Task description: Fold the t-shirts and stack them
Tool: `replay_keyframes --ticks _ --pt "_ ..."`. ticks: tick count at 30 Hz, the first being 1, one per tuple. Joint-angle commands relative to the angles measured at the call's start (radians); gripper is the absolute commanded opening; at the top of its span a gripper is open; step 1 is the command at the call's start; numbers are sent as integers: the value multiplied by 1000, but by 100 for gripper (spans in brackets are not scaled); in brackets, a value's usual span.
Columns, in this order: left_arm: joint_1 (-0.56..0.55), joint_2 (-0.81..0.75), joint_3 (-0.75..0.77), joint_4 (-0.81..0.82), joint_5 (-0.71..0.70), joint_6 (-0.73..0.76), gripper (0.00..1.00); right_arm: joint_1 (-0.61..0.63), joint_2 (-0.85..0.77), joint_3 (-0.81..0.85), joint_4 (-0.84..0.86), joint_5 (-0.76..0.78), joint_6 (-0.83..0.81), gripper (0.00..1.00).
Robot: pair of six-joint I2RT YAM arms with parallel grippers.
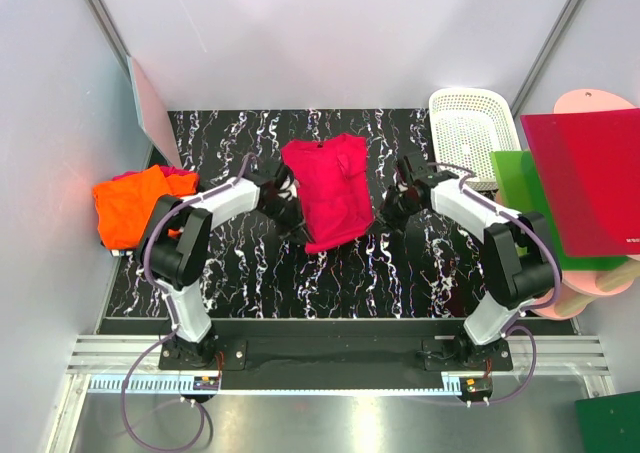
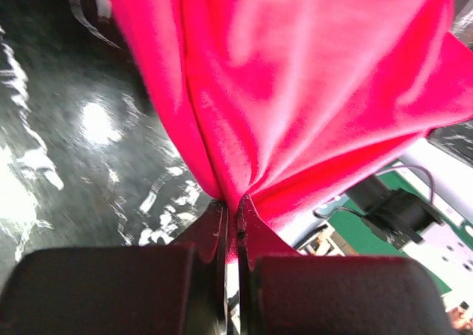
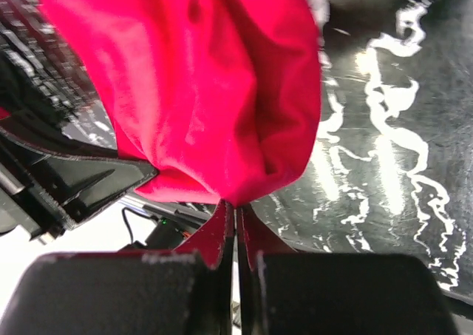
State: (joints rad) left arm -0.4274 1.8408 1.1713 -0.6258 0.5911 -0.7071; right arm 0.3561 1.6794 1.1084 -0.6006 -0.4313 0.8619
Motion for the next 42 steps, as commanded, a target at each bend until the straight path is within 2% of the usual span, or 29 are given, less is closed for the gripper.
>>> replay_keyframes --ticks 1,8,18,22,29,38,42 --pt "7 -63 138 -103 13 20 0 -8 -46 163 -67 34 -63 0" --pt "7 -20 303 -133 53 -60 0 -9 98 408 -131 22 -152 0" --pt "64 47 528 -146 -49 -123 2 -11 368 821 -218 61 -291 0" --pt "102 145 593 -143 -45 -132 9 -12 495 955 -234 103 -327 0" --pt "157 271 685 -143 -22 -170 12 -22 693 1226 -275 149 -347 0" --pt "207 354 774 -126 -10 -199 12 -25 858 1484 -271 164 -336 0" --pt "217 377 803 -91 -4 -219 14 -26 882 1515 -229 166 -327 1"
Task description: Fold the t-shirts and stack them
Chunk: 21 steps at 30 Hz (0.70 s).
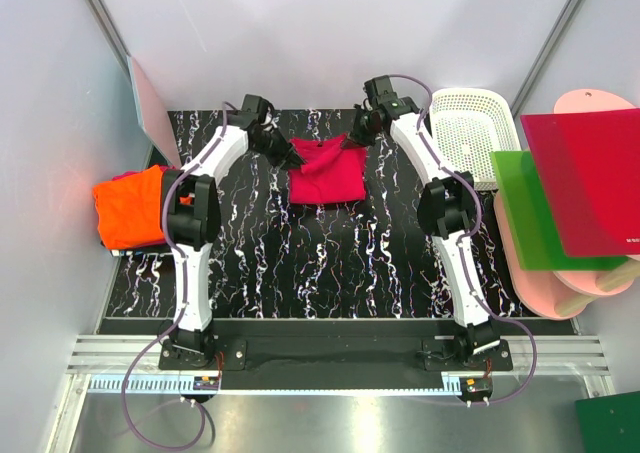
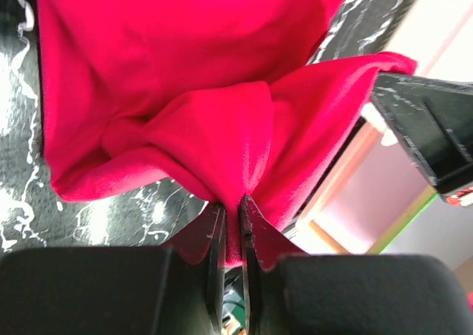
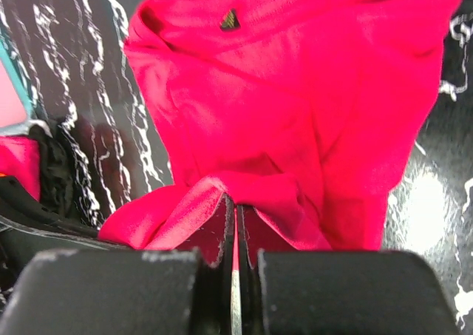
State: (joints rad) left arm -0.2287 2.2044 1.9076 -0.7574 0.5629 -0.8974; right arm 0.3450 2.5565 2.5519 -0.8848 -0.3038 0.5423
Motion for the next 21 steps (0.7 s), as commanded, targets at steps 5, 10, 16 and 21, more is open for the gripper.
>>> replay_keyframes --ticks 5,10,16,21 --pt "43 87 129 75 49 -57 74 -17 40 77 99 58 10 1" --pt "51 63 136 82 52 -29 99 -18 82 77 168 77 28 3" --pt "51 -77 -23 144 48 -9 99 -20 142 116 222 104 76 48" --pt "46 -97 -65 197 92 11 99 -18 61 70 251 152 36 100"
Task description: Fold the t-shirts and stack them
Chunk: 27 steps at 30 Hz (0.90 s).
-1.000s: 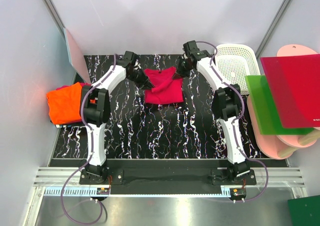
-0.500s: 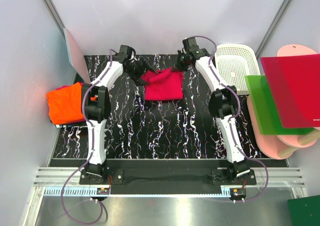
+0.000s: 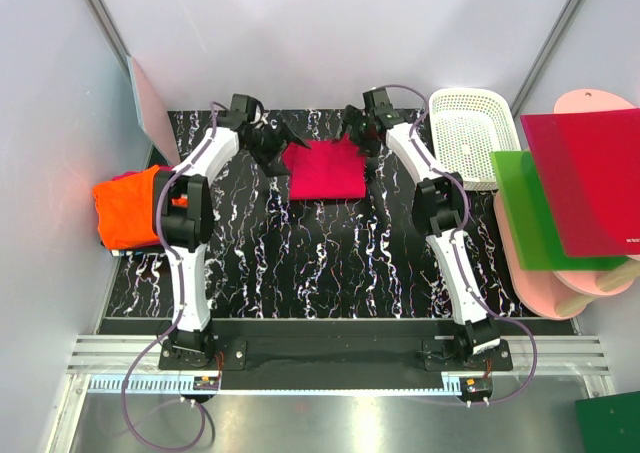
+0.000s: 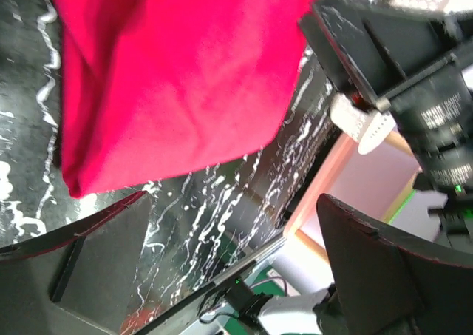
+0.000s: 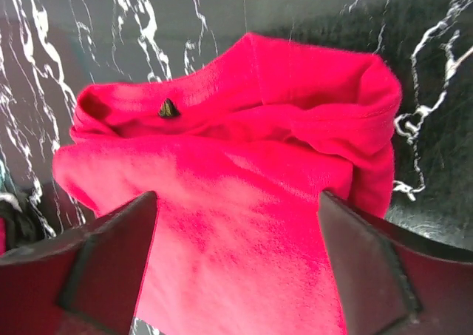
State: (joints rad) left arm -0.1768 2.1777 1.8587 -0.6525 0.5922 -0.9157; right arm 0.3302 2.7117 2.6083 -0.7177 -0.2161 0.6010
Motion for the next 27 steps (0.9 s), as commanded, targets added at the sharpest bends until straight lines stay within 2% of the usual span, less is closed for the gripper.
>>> replay_keyframes --ticks 1,3,5,6,8,9,10,11,12,13,16,19,21,25,27 --pt "-10 -68 -13 106 73 31 99 -5 -124 -37 101 70 -38 100" --pt "-16 -42 -6 166 116 23 99 -3 -206 -86 145 101 -47 100" --pt "-30 0 26 217 151 3 92 -5 -260 -131 152 116 -50 100" --pt "-35 19 40 229 158 -5 78 -6 -273 -145 153 116 -52 100" --pt "-43 80 83 252 166 -26 36 -8 -302 -186 149 109 -58 99" --pt "-41 96 92 252 159 -35 24 -10 -312 -203 144 109 -60 98" --pt "-38 112 109 252 153 -38 35 -13 -323 -249 141 107 -60 98" --pt "-35 134 122 225 124 -28 57 -14 -352 -276 136 107 -58 98" --pt "-30 139 138 180 94 -5 84 -22 -368 -301 135 106 -56 98" --pt "-20 142 154 144 69 38 99 -25 -384 -354 133 107 -53 98" --pt "0 116 163 84 -9 142 99 -34 -441 -439 135 106 -66 99" --pt "11 119 223 -70 -124 274 99 -39 -478 -499 129 93 -95 100" --pt "13 107 237 -107 -184 323 99 -37 -503 -517 113 96 -113 100" --pt "4 6 214 -160 -297 461 99 -39 -546 -540 54 132 -126 100" --pt "-12 -33 168 -174 -399 518 99 -39 -563 -563 46 135 -132 100"
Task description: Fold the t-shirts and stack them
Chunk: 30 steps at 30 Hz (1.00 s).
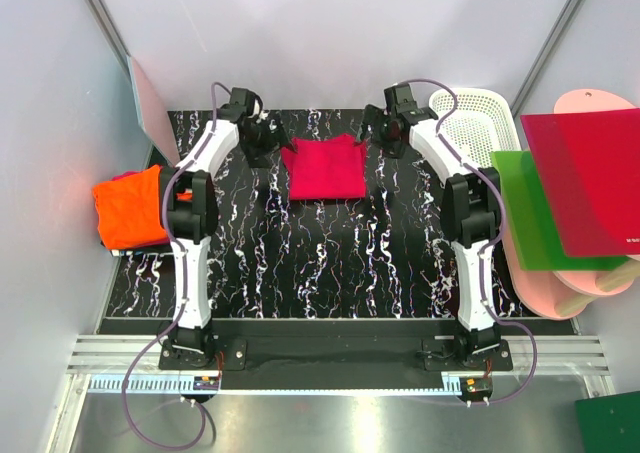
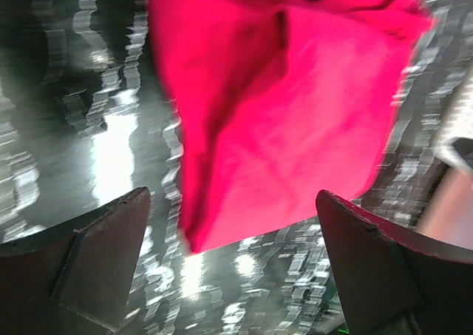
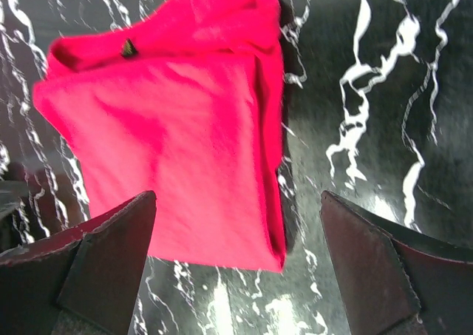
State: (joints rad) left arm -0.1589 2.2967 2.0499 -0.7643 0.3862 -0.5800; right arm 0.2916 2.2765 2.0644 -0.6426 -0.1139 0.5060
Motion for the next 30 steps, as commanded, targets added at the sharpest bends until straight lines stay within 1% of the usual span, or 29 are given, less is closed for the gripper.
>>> replay_keyframes --ticks 1,2,3,4,6,9,12,13,15,16,19,22,28,30 --pt "-53 -178 -40 -79 -231 242 99 1 -139 -32 -32 26 -41 100" --pt "-65 -186 -51 -96 -310 267 99 1 -143 -41 -35 17 -44 100" --pt "-76 -190 -69 -114 -346 285 99 1 -146 -64 -37 13 -43 100" --pt "-94 -197 -86 -139 -375 308 99 1 -144 -76 -38 -4 -46 100" --pt "-100 -195 -141 -156 -407 309 99 1 -140 -117 -45 -19 -38 100" --pt "-99 -177 -203 -171 -392 273 99 3 -126 -162 -45 -53 -24 100" --pt "-97 -168 -234 -167 -392 252 99 1 -111 -184 -52 -75 -12 100" --pt "-97 -160 -234 -162 -368 247 99 0 -91 -184 -64 -93 -4 100" --pt "-87 -131 -223 -147 -346 224 99 -6 -63 -181 -66 -122 23 100" --pt "-80 -117 -217 -136 -304 214 99 -9 -34 -179 -66 -148 31 100" --pt "-56 -68 -177 -113 -235 169 99 -22 17 -152 -66 -174 42 100" --pt "-51 -46 -125 -112 -208 160 99 -34 46 -118 -62 -199 61 100" --pt "-50 -79 -132 -113 -221 152 99 -48 63 -92 -54 -240 106 100" --pt "-50 -106 -146 -113 -236 161 99 -48 57 -86 -55 -259 100 97"
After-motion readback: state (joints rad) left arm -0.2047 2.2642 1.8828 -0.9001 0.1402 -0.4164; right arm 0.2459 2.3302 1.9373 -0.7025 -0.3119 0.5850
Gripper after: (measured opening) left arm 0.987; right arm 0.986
